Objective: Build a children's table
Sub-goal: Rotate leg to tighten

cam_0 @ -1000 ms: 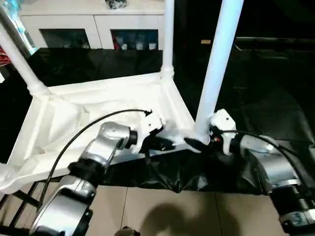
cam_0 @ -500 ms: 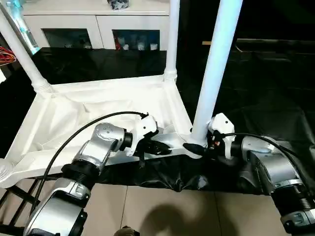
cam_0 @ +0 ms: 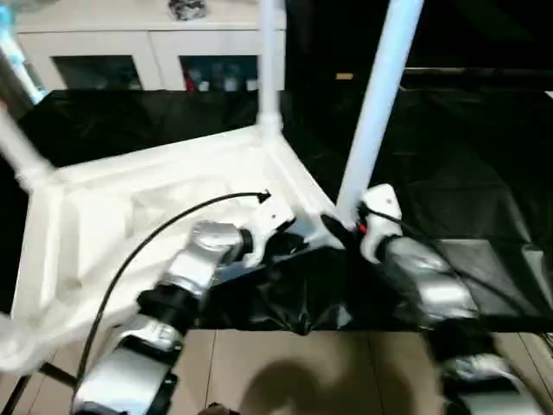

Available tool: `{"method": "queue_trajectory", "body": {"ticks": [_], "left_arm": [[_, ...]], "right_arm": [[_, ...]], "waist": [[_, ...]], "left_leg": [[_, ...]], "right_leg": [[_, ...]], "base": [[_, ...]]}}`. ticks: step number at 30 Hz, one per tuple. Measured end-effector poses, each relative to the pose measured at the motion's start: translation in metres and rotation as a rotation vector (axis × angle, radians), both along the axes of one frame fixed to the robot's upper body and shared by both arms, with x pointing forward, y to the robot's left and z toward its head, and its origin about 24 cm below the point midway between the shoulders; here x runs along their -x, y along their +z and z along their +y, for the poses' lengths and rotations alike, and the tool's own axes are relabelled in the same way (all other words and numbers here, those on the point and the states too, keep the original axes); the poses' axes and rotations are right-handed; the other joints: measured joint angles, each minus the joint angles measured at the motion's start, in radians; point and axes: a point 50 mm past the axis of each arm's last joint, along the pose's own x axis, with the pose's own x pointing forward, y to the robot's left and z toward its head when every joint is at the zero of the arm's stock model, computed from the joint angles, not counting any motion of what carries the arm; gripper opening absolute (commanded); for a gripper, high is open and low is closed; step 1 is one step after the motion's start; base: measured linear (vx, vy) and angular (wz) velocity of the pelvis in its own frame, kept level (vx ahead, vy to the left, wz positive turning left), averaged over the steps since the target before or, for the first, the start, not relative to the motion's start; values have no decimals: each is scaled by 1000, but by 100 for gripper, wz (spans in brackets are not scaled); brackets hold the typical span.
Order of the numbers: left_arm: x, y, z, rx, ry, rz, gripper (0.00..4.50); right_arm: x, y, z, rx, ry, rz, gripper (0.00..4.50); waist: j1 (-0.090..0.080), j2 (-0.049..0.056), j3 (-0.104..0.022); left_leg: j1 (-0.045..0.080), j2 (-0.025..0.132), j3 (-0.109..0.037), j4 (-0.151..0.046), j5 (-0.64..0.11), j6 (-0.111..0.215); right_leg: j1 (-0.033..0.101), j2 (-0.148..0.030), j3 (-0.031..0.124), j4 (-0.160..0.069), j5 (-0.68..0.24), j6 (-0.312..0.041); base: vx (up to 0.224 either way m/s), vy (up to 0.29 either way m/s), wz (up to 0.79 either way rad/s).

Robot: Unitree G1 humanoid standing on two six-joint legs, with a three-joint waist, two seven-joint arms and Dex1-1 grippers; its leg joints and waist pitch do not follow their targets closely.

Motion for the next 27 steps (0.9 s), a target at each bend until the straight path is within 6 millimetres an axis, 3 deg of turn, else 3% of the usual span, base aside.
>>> {"method": "queue_trajectory", "body": {"ticks": [2,4,6,13,27], "left_arm": [[0,0,-3,-1,18,-11,0],[1,-1,-3,-1,22,-23,0],[2,-2,-3,-1,15,-34,0],[13,-3,9,21,-71,-25,0],[28,-3,35,32,-298,85,0]], "right_arm": [[-2,0,1,12,-21,-10,270],[-2,-1,1,-2,-24,-15,325],[-1,0,2,-23,-6,-19,341],[8,-2,-3,13,178,-27,400],[39,1,-26,49,637,24,406]], "waist": [[1,0,0],[2,0,0],[1,0,0],[3,0,0],[8,6,-2]], "left_leg": [[0,0,0,0,0,0],[0,0,0,0,0,1],[0,0,0,0,0,1],[0,0,0,-1,0,1],[0,0,0,0,0,0]], "right_leg": [[0,0,0,-1,0,0],[0,0,0,-2,0,0],[0,0,0,-2,0,0],[0,0,0,-1,0,0],[1,0,0,-1,1,0]], "base": [[0,0,0],[0,0,0],[0,0,0],[0,0,0],[0,0,0]]}}
